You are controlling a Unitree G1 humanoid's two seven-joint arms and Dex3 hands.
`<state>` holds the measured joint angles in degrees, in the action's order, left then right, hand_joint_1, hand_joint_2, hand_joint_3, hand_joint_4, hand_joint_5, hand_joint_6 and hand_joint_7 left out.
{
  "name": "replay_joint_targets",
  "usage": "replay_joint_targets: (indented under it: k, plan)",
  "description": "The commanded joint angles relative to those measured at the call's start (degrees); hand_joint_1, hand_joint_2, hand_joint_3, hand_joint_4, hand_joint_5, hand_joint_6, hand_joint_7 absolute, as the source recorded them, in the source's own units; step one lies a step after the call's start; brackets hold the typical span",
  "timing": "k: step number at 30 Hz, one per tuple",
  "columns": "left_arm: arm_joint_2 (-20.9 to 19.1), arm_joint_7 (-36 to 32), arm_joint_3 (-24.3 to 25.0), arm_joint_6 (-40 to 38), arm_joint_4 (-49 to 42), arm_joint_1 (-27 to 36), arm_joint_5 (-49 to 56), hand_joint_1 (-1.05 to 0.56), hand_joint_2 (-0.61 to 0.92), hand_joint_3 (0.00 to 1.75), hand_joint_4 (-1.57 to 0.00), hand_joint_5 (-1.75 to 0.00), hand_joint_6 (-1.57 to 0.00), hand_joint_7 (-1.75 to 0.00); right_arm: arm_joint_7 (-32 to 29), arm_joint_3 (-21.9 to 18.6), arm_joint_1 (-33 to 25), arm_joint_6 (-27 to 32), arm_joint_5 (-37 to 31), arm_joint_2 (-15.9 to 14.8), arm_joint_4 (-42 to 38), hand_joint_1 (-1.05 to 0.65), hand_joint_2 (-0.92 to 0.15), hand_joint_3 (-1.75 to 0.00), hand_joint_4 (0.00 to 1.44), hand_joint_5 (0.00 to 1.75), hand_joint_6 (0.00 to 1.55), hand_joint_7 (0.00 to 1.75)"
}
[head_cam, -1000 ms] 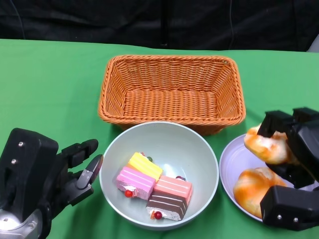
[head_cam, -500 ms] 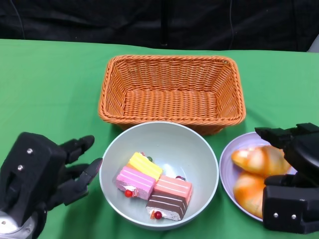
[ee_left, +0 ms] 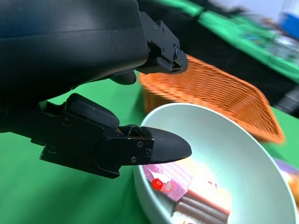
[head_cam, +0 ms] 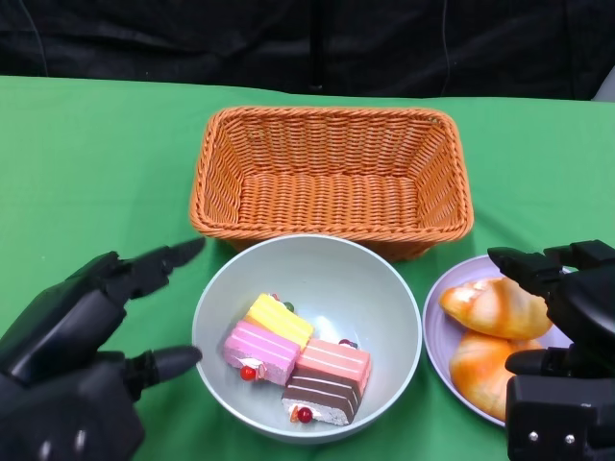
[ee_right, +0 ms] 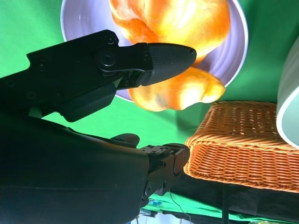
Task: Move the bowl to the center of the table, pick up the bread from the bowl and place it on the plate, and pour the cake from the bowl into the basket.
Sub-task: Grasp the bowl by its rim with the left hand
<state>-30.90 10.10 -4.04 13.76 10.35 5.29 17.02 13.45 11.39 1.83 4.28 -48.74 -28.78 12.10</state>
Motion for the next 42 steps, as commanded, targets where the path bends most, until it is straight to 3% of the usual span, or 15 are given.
replay_joint_targets:
  k: [1, 7, 13, 21, 28, 32, 37, 42]
  plan:
    - [-2.5, -4.8, 0.8, 12.1, -3.9, 0.1, 5.6, -0.72, 0.92, 0.36, -0.06, -0.75, -0.39, -0.07, 0.2, -1.5, -1.2, 0.2, 0.8, -1.1, 1.9, -0.96, -0.92, -0.4, 0.0, 0.41, 0.12, 0.0]
    - [-6.1, -11.2, 0.8, 26.8, -5.3, -0.7, 18.8, -0.76, 0.92, 0.22, -0.14, -0.83, -0.47, -0.09, -0.5, -2.6, -3.0, -0.4, 1.8, -0.9, 4.2, -0.95, -0.92, -0.4, 0.0, 0.43, 0.11, 0.01]
    - [-4.9, -10.9, -0.2, 29.0, -1.1, 1.4, 23.2, -0.75, 0.92, 0.07, -0.2, -0.92, -0.53, -0.11, -3.1, -4.4, -5.1, -1.3, 3.2, 0.3, 6.1, -0.92, -0.92, -0.4, 0.0, 0.48, 0.13, 0.01]
    - [-2.4, -9.4, -3.5, 26.4, 2.4, 3.1, 27.7, -0.67, 0.9, 0.01, -0.26, -1.08, -0.64, -0.18, -10.7, -6.8, -8.9, -6.5, 7.7, 3.6, 9.4, -0.69, -0.92, -0.36, 0.08, 0.63, 0.22, 0.05]
    - [-1.7, -8.4, -6.6, 24.5, 0.9, 1.4, 29.5, -0.53, 0.86, 0.0, -0.32, -1.16, -0.7, -0.24, -19.1, -8.6, -12.4, -17.1, 15.1, 8.2, 10.1, -0.55, -0.92, -0.28, 0.33, 0.79, 0.45, 0.16]
    - [-1.5, -9.0, -8.1, 24.0, -1.0, -0.2, 31.1, -0.48, 0.85, 0.0, -0.35, -1.16, -0.65, -0.31, -19.7, -9.1, -14.3, -24.5, 22.2, 9.5, 9.9, -0.43, -0.92, -0.28, 0.38, 0.99, 0.57, 0.21]
    - [-0.7, -9.7, -10.1, 22.9, -3.6, -2.6, 33.0, -0.42, 0.89, 0.01, -0.41, -1.07, -0.64, -0.37, -18.9, -8.2, -18.3, -32.1, 28.4, 11.6, 11.1, -0.36, -0.92, -0.27, 0.43, 1.04, 0.66, 0.28]
    - [0.2, -11.1, -12.1, 21.8, -7.2, -5.2, 35.1, -0.4, 0.92, 0.03, -0.46, -1.0, -0.65, -0.37, -18.3, -6.9, -21.9, -37.6, 29.8, 13.3, 12.8, -0.34, -0.92, -0.31, 0.53, 1.03, 0.71, 0.39]
